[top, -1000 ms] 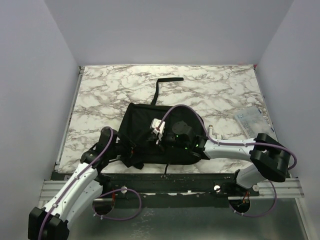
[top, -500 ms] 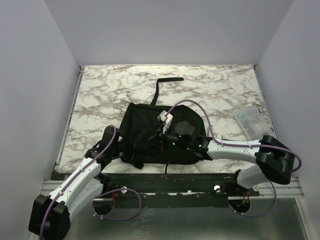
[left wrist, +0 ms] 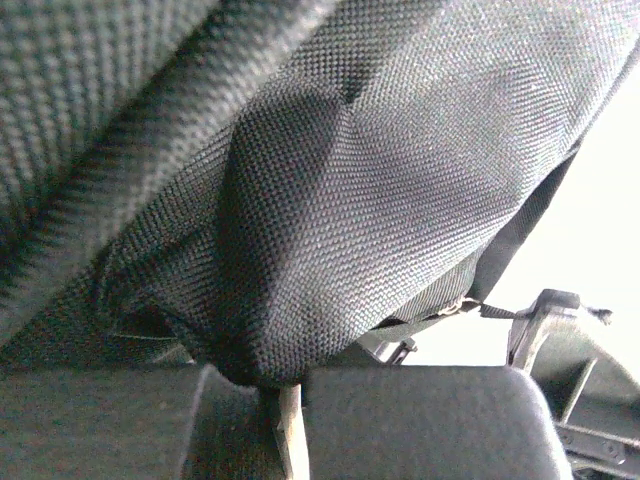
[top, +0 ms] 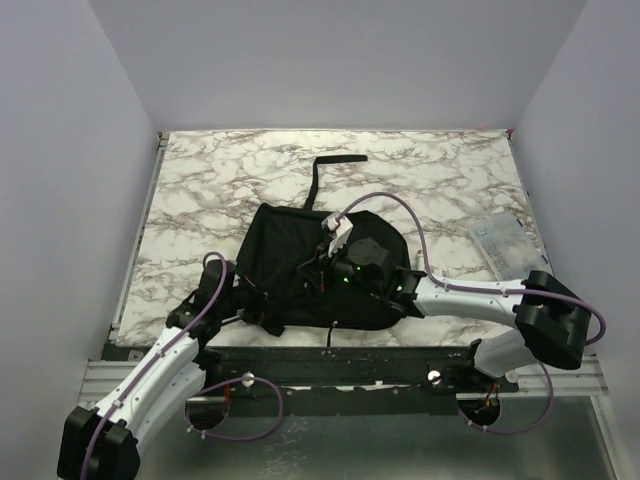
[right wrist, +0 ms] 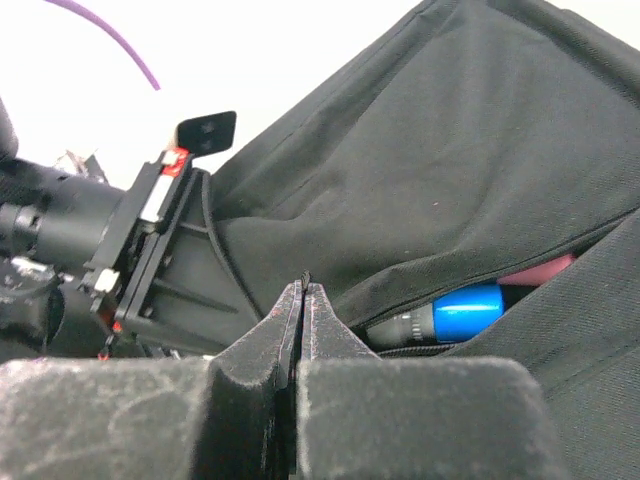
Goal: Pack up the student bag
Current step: Zip the student bag at the center of the board.
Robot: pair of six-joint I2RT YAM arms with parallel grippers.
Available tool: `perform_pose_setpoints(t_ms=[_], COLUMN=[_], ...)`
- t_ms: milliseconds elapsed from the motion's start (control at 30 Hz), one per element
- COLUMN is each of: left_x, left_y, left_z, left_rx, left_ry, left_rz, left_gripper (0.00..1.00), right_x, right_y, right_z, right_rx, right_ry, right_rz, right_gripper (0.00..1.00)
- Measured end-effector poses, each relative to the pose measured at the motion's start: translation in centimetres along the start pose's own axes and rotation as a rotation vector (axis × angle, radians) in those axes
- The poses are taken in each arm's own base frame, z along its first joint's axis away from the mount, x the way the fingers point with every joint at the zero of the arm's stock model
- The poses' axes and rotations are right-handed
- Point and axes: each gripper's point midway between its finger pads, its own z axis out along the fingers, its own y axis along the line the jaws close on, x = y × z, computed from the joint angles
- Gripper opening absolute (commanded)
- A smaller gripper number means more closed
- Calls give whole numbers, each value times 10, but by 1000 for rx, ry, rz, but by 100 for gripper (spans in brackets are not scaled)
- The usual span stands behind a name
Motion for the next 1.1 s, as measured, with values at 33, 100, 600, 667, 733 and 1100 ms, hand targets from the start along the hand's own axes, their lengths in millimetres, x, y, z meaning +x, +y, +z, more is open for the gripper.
perform_pose_setpoints(t_ms=[33, 100, 600, 667, 733, 1100], left_x=[-1, -2, -7, -7, -7, -10], left_y=[-1, -2, -3, -4, -8, -3], left_z=[-1, -2, -8, -9, -11, -16], left_rx=[7, 19, 82, 81, 88, 73], left_ry=[-7, -17, -72, -75, -78, -110], left_rz=[16, 35, 149, 164, 180, 208], left_gripper=[0, 0, 0, 0, 0, 0], right_x=[-2, -5, -23, -24, -29, -59], right_y=[-3, -7, -66, -69, -74, -143], right_z=[3, 8, 28, 28, 28, 47], right_rx=[13, 37, 193, 200, 203, 273], right_ry=[2, 4, 26, 29, 25, 1], right_rz=[5, 19, 129, 125, 130, 179], right_gripper=[0, 0, 0, 0, 0, 0])
